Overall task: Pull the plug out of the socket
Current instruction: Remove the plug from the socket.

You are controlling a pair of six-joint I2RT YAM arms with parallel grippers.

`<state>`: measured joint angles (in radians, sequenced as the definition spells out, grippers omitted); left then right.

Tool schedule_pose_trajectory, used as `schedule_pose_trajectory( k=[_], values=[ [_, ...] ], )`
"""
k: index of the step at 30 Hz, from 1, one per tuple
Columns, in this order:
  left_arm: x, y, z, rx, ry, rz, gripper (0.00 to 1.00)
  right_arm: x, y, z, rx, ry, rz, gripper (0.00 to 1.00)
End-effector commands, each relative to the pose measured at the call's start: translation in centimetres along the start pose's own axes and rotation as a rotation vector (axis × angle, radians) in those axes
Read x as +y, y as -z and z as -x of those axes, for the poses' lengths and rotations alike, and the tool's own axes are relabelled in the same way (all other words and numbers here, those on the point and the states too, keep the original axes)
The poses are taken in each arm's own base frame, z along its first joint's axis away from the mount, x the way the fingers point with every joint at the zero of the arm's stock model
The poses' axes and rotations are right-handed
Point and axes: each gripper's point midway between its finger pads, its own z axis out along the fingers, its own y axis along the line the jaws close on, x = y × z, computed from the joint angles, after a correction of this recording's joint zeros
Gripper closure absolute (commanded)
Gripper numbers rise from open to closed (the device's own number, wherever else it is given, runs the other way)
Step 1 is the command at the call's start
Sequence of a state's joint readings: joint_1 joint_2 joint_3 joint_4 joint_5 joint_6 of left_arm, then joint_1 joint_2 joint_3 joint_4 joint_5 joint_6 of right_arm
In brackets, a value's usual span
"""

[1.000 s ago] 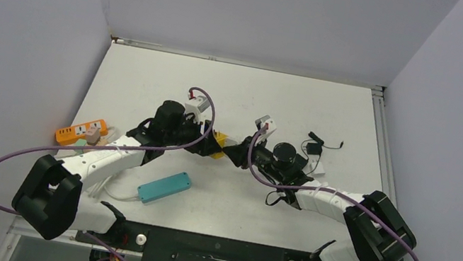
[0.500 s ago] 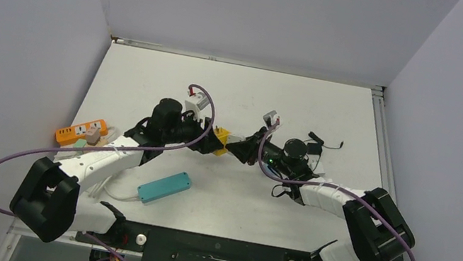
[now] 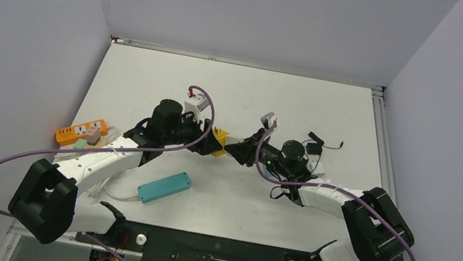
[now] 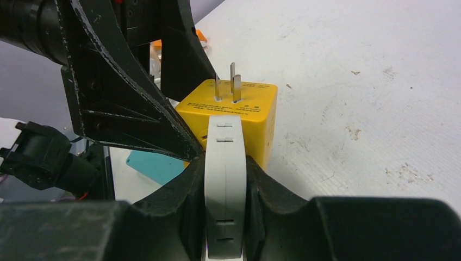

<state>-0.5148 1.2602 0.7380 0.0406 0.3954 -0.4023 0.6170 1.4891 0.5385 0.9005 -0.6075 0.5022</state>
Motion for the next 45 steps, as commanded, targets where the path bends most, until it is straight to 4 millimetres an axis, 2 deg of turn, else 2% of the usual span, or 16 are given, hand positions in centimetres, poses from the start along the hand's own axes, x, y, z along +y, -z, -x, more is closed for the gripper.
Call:
schedule_pose_trajectory(
  k=[1, 7, 14, 24, 29, 35, 39, 45],
  values=[
    [-1.0, 0.6, 3.3, -0.084, -0.05, 0.012, 1.0, 0.7, -0.3, 1.6, -0.051, 0.116, -0.044, 0.95],
    [-0.7, 0.5, 3.1, -0.07, -0.051, 0.025, 1.0, 0.9, -0.4, 1.3, -0.041, 0.136, -0.065, 0.95],
    [-3.7, 1.6, 4.4, -0.117, -0.118, -0.128, 1.0, -0.5, 0.5, 2.1, -0.077, 0.085, -0.076, 0.95],
    [-4.9, 2.2, 4.6, -0.129, -0.152, -0.189, 1.0, -2.7, 1.0, 2.3, -0.09, 0.07, -0.174, 0.95],
    [-4.4, 2.1, 4.6, -0.132, -0.145, -0.157, 1.0, -2.4, 1.0, 2.4, -0.086, 0.09, -0.165, 0.95],
    [-1.6, 1.2, 3.8, -0.096, -0.094, -0.021, 1.0, -0.6, 0.4, 2.4, -0.081, 0.149, -0.169, 0.95],
    [-0.5, 0.7, 3.4, -0.081, -0.072, 0.037, 1.0, 0.2, -0.3, 2.1, -0.07, 0.198, -0.266, 0.95],
    [-0.3, 0.2, 2.8, -0.065, -0.063, 0.053, 1.0, -0.6, -0.5, 1.3, -0.048, 0.198, -0.421, 0.95]
  ],
)
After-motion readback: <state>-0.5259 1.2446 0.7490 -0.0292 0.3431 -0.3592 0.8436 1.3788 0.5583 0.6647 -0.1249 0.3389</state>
